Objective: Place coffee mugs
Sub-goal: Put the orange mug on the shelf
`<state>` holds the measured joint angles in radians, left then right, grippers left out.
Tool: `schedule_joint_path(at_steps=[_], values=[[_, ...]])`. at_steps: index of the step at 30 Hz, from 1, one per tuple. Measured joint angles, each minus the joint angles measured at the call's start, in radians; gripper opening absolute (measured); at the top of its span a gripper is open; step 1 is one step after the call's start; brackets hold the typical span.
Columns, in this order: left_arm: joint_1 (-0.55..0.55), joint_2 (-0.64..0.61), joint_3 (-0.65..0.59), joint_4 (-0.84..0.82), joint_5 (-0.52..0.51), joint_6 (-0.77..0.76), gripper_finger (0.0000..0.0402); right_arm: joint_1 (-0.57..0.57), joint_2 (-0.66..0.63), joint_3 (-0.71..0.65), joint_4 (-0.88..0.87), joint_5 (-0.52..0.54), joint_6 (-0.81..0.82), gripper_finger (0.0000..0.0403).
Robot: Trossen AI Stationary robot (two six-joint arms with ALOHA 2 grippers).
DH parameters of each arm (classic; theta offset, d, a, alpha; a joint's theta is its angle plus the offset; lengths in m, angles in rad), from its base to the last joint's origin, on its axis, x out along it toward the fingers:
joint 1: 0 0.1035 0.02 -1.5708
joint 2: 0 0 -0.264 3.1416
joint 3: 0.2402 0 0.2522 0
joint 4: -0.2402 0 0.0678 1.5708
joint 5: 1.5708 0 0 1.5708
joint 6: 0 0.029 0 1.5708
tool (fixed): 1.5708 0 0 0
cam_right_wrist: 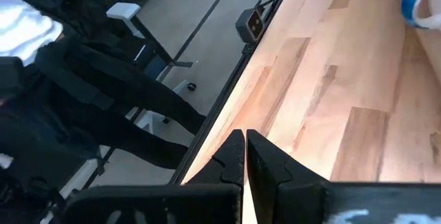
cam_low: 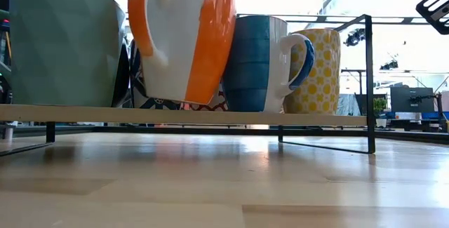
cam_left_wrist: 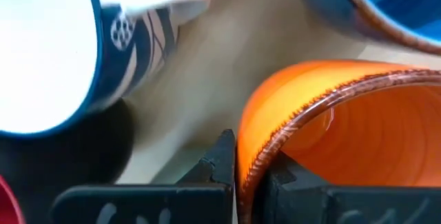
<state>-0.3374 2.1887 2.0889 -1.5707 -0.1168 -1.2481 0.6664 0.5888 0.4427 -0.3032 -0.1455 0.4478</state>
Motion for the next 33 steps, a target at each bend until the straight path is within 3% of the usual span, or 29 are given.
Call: schedule_joint_path(at_steps=[5, 33], values=[[0.012, 0.0, 0.0, 0.0, 0.008, 0.063, 0.0006, 0.0, 0.0, 0.0, 0.0, -0.024, 0.026, 0.0], [0.015, 0.0, 0.0, 0.0, -0.046, 0.065, 0.0028, 0.0, 0.0, 0.0, 0.0, -0.027, 0.023, 0.0]])
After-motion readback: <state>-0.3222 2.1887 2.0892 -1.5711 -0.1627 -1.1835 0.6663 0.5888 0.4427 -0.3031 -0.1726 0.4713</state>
